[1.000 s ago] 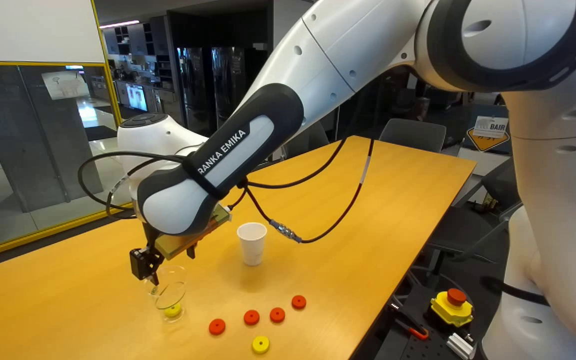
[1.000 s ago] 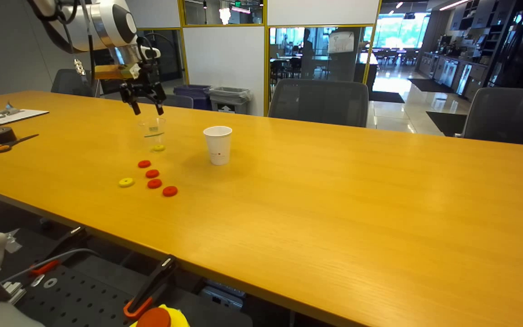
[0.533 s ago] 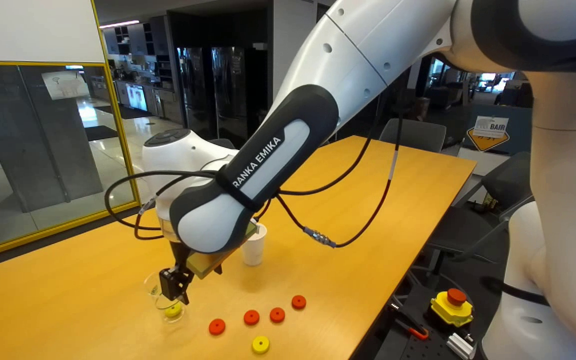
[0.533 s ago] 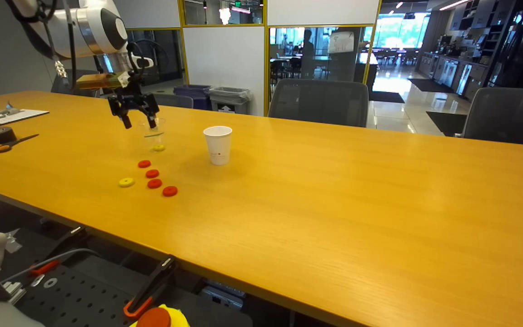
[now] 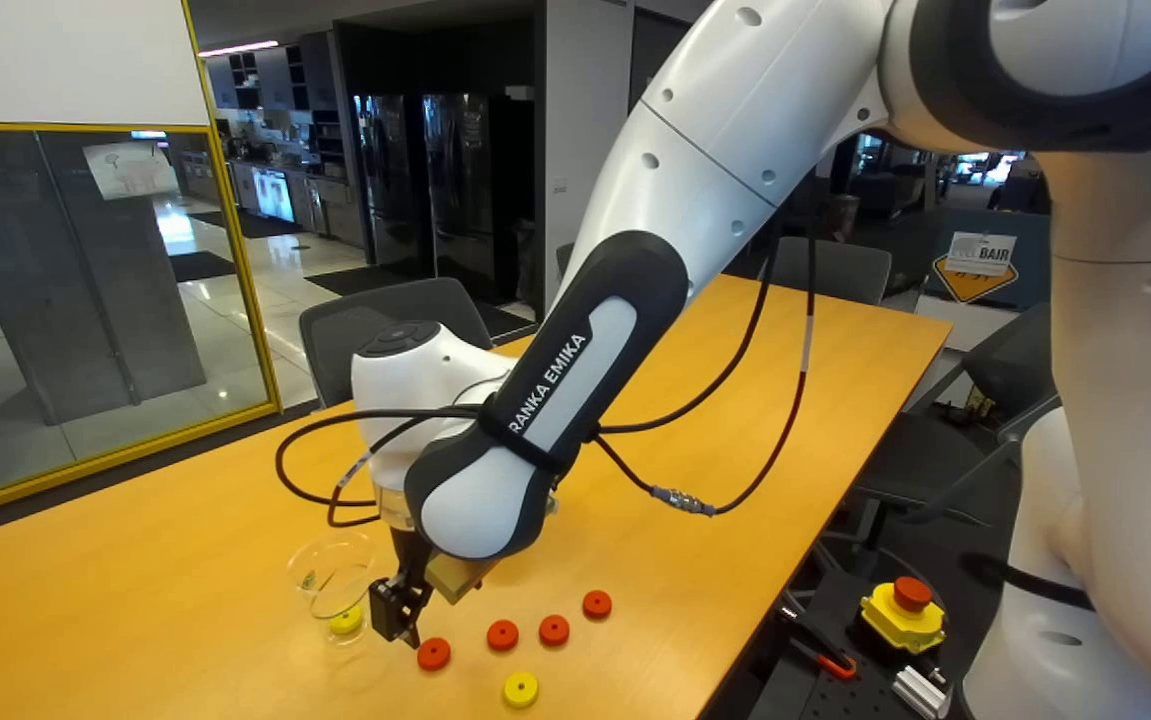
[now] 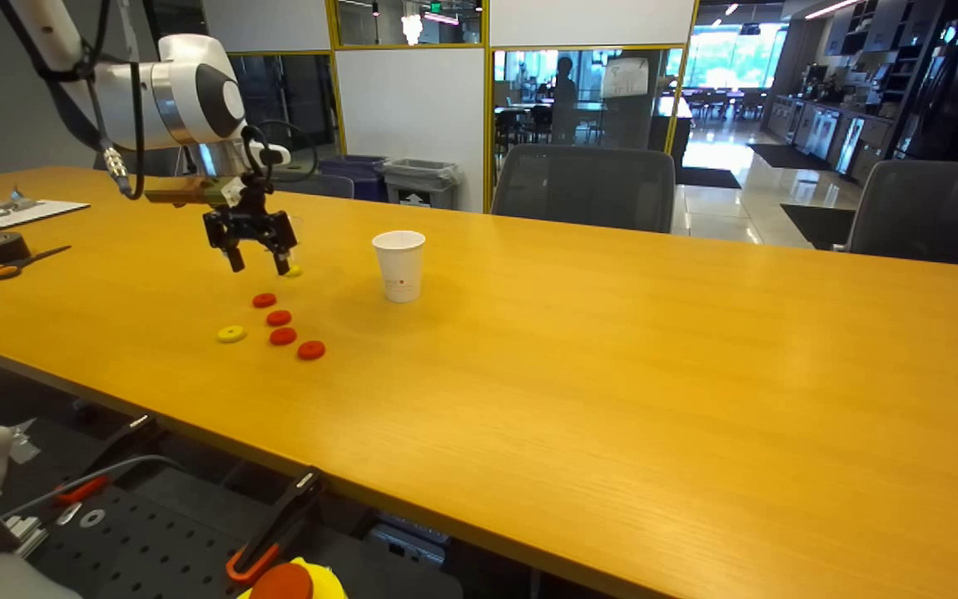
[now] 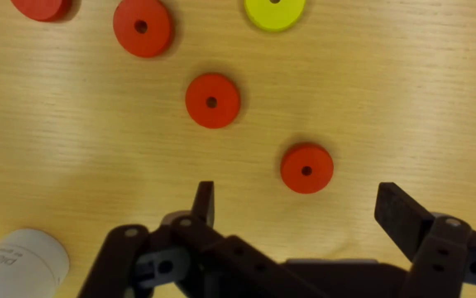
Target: Pick the orange rings and put them in the white cup and put the yellow rings in the clear cup
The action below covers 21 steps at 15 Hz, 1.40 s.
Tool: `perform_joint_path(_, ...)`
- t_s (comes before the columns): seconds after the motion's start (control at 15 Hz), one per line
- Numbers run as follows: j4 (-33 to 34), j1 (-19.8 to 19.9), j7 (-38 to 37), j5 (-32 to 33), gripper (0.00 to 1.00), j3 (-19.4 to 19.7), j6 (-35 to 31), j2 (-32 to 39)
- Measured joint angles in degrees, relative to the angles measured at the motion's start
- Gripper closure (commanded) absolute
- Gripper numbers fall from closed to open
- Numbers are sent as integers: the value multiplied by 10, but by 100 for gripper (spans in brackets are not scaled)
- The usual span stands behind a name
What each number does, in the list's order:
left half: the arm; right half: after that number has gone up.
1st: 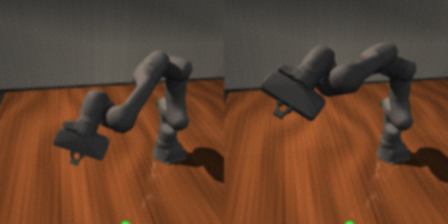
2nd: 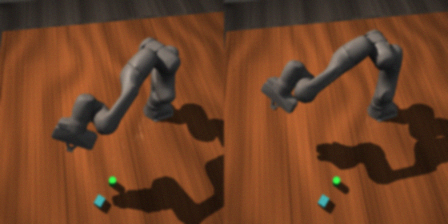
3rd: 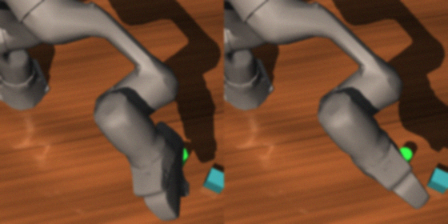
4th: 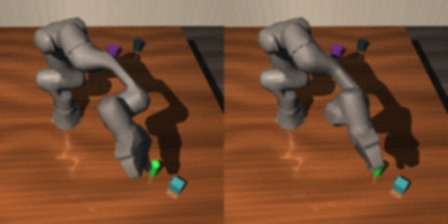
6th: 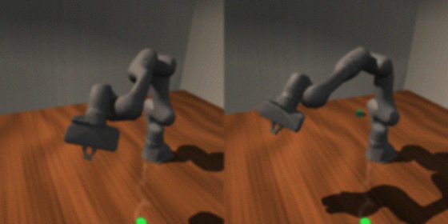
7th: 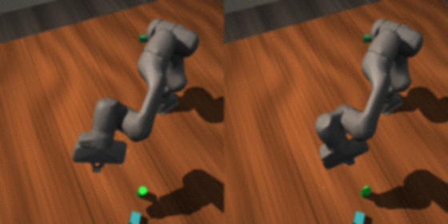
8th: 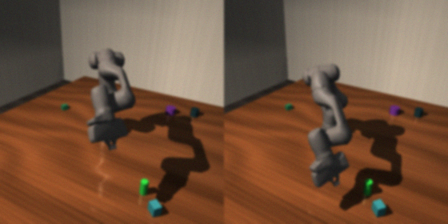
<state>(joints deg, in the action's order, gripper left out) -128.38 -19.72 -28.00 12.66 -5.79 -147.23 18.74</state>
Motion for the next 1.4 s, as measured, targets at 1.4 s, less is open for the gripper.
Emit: perform_joint_path(1.4,22,-7,48,-36,0,-9,-18,58)
